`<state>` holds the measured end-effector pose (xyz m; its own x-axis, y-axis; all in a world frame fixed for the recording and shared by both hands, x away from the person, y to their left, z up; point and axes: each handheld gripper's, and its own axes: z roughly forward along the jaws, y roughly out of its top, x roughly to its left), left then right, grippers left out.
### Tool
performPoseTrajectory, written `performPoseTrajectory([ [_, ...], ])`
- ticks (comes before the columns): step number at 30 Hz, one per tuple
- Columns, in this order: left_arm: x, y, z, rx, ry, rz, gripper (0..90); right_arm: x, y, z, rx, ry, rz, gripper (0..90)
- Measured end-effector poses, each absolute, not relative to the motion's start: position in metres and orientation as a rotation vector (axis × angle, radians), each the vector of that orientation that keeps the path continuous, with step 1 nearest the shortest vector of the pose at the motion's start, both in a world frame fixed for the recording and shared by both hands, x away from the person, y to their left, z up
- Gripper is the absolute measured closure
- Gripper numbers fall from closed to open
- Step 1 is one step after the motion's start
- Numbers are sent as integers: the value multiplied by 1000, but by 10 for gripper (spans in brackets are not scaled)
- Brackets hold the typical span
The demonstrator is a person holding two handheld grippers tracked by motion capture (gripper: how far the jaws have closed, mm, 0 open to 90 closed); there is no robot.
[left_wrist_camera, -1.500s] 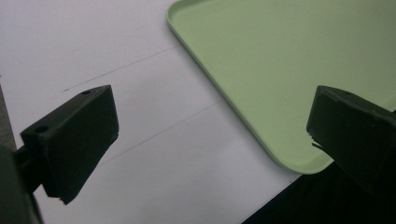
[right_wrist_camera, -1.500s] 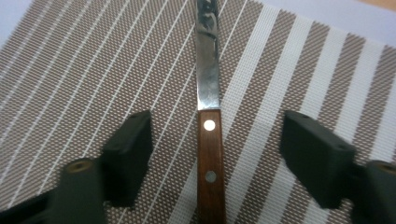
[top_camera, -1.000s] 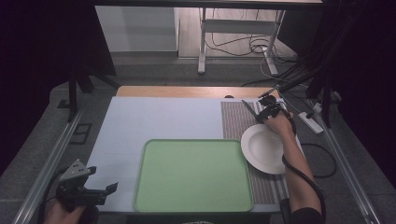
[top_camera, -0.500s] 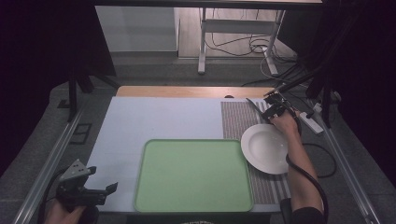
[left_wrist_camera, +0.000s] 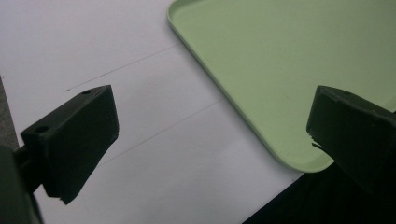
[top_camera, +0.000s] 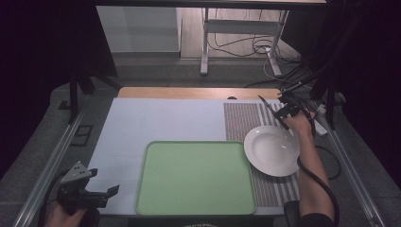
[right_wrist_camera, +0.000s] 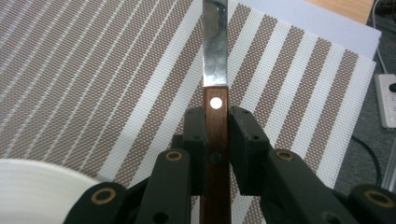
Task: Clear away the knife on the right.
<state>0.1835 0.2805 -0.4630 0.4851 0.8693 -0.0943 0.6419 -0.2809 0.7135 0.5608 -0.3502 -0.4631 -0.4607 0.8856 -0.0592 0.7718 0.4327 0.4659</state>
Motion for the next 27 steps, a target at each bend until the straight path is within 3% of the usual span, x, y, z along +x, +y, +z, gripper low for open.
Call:
performPoseTrajectory([
  [16, 183, 287, -463, 1965, 1247, 376, 18, 532, -338, -445, 1429, 2429, 636, 776],
  [27, 183, 289, -463, 1946, 1249, 367, 16, 505, -304, -442, 1360, 2476, 672, 775],
])
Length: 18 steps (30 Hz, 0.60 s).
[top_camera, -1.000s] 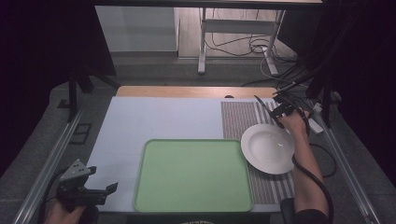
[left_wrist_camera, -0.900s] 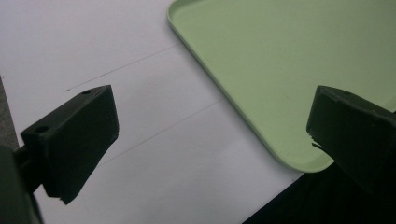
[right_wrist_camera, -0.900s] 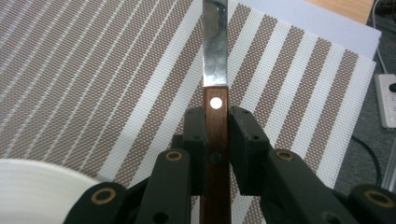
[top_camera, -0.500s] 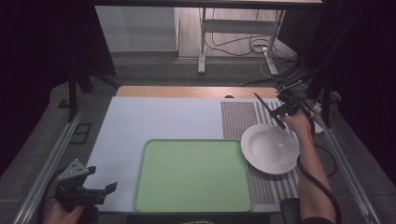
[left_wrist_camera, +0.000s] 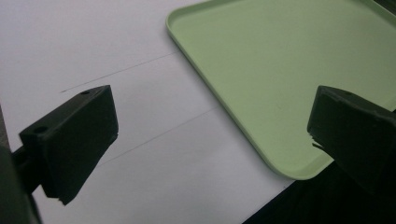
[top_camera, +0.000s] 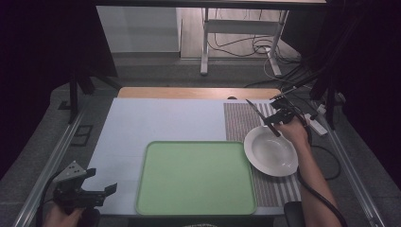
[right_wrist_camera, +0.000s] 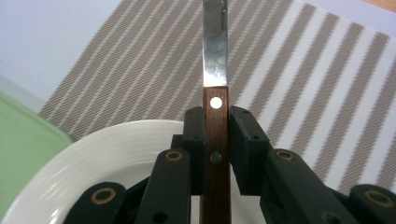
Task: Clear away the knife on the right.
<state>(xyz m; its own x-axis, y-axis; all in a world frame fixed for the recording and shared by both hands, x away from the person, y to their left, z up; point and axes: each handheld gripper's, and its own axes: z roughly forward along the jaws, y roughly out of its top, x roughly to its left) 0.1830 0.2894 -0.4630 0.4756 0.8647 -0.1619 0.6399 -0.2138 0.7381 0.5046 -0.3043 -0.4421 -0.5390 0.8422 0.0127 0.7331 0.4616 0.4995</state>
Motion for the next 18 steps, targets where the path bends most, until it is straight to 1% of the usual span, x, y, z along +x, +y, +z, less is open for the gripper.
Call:
performPoseTrajectory([
  [13, 183, 290, -463, 1944, 1248, 368, 16, 468, -270, -443, 1266, 2528, 680, 775],
  [18, 183, 290, -463, 1942, 1248, 368, 16, 446, -254, -443, 1193, 2576, 698, 775],
])
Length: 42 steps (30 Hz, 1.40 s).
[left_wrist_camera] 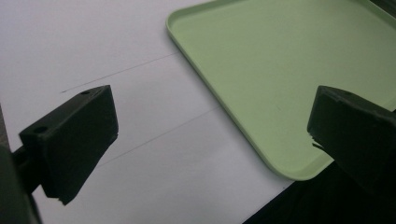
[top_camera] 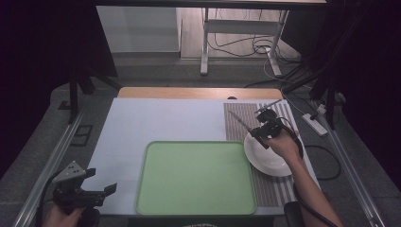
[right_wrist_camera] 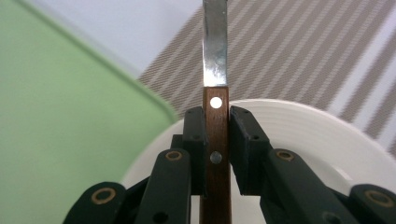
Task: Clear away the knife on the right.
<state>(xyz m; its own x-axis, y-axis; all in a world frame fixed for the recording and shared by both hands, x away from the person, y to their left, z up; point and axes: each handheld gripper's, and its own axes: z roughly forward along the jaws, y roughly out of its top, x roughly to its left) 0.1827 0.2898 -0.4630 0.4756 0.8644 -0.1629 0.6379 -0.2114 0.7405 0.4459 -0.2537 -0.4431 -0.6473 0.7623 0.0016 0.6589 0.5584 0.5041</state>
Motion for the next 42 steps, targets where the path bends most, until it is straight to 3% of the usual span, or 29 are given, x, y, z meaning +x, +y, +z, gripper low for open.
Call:
performPoseTrajectory([
  [29, 183, 289, -463, 1947, 1247, 366, 16, 339, -198, -468, 1010, 2760, 703, 775],
  [42, 183, 289, -463, 1956, 1245, 367, 16, 325, -182, -496, 938, 2891, 490, 768],
])
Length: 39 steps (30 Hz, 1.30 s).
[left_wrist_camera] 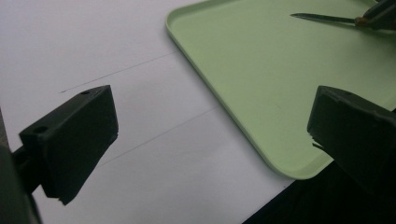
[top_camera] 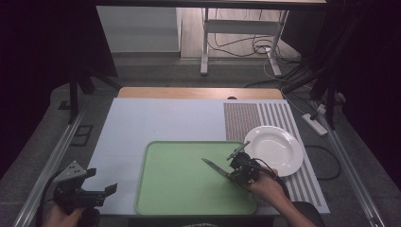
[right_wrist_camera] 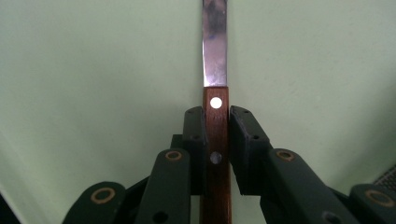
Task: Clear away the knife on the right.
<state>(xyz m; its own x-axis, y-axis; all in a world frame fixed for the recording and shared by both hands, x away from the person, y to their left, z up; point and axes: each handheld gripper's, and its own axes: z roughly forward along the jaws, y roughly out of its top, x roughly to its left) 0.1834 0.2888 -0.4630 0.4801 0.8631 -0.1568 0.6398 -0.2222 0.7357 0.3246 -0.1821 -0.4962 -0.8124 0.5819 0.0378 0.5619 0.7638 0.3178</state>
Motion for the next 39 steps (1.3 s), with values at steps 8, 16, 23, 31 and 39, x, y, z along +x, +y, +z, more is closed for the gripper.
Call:
performPoseTrajectory([
  [8, 184, 287, -463, 1970, 1245, 370, 17, 329, -172, -478, 854, 2883, 628, 881],
  [16, 184, 288, -463, 1967, 1246, 371, 17, 334, -141, -500, 650, 2995, 470, 900],
  [23, 183, 287, -463, 1969, 1244, 375, 17, 348, -170, -498, 820, 2940, 472, 900],
  [31, 184, 286, -463, 1977, 1239, 377, 18, 354, -208, -496, 982, 2895, 450, 900],
  [39, 184, 286, -463, 1975, 1239, 376, 19, 358, -214, -495, 1010, 2922, 444, 900],
])
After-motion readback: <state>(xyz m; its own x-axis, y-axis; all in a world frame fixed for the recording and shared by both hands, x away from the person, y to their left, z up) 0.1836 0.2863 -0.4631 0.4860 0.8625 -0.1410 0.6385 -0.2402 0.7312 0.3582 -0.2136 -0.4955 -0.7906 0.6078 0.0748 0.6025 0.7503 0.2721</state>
